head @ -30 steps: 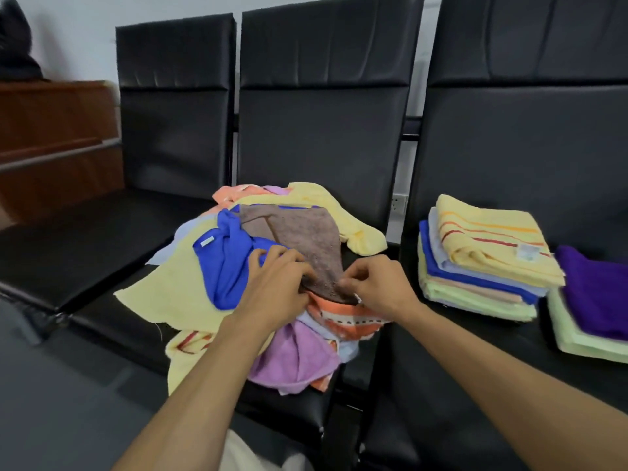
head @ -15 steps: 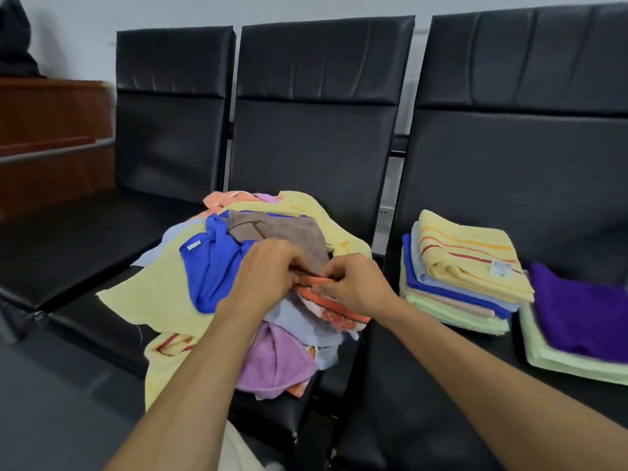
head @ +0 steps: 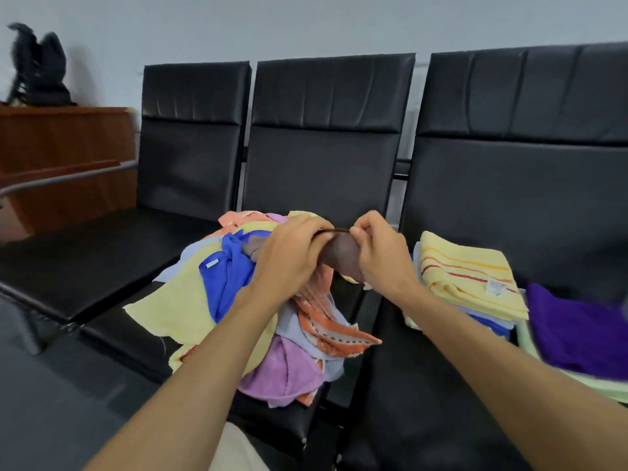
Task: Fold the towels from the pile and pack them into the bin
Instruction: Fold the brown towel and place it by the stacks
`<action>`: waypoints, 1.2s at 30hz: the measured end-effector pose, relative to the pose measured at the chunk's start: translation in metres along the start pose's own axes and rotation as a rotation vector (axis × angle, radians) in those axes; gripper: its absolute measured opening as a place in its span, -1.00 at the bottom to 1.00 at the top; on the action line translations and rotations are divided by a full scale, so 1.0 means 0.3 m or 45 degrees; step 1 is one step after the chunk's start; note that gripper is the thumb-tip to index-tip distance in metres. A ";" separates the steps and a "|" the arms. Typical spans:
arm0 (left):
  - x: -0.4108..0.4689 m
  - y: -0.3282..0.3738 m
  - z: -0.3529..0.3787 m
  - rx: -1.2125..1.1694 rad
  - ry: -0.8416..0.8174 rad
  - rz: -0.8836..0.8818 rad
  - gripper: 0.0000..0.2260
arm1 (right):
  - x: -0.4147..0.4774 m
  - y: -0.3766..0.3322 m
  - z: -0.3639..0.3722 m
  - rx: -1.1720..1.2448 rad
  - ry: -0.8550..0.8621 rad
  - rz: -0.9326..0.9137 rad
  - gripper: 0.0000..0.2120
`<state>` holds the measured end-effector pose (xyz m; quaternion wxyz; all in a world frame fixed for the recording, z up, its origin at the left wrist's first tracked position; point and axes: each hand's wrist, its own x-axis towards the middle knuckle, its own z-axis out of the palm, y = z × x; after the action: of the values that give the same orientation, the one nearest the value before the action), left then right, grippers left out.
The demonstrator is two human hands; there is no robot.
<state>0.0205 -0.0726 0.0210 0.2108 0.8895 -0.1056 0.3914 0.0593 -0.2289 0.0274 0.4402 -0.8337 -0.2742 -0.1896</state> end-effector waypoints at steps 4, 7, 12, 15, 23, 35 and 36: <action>0.106 0.133 -0.027 -0.032 -0.130 0.054 -0.84 | 0.018 -0.030 -0.171 0.042 0.179 0.030 -0.89; 0.172 0.250 -0.036 -0.096 -0.283 0.061 -0.84 | 0.005 -0.033 -0.312 0.021 0.229 0.035 -0.87; 0.222 0.453 -0.035 -0.565 -0.680 -0.018 -0.78 | -0.057 -0.010 -0.568 -0.190 0.082 0.075 -0.76; 0.214 0.523 -0.021 -0.596 -0.964 -0.019 -0.80 | -0.124 -0.009 -0.697 -0.378 -0.109 0.073 -0.81; 0.172 0.590 0.055 -0.320 -1.342 0.093 -0.86 | -0.241 0.113 -0.910 -0.408 0.149 0.236 -0.85; 0.160 0.538 0.171 -0.805 -0.497 -0.249 -0.94 | -0.299 0.314 -1.025 -0.614 0.175 0.206 -0.82; 0.155 0.539 0.159 -0.841 -0.517 -0.233 -0.94 | -0.304 0.314 -1.036 -0.608 0.158 0.185 -0.83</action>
<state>0.0257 -0.2392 0.0738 0.4944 0.8389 -0.1856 0.1322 0.0240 -0.5592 0.0852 0.2592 -0.9184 -0.1336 -0.2676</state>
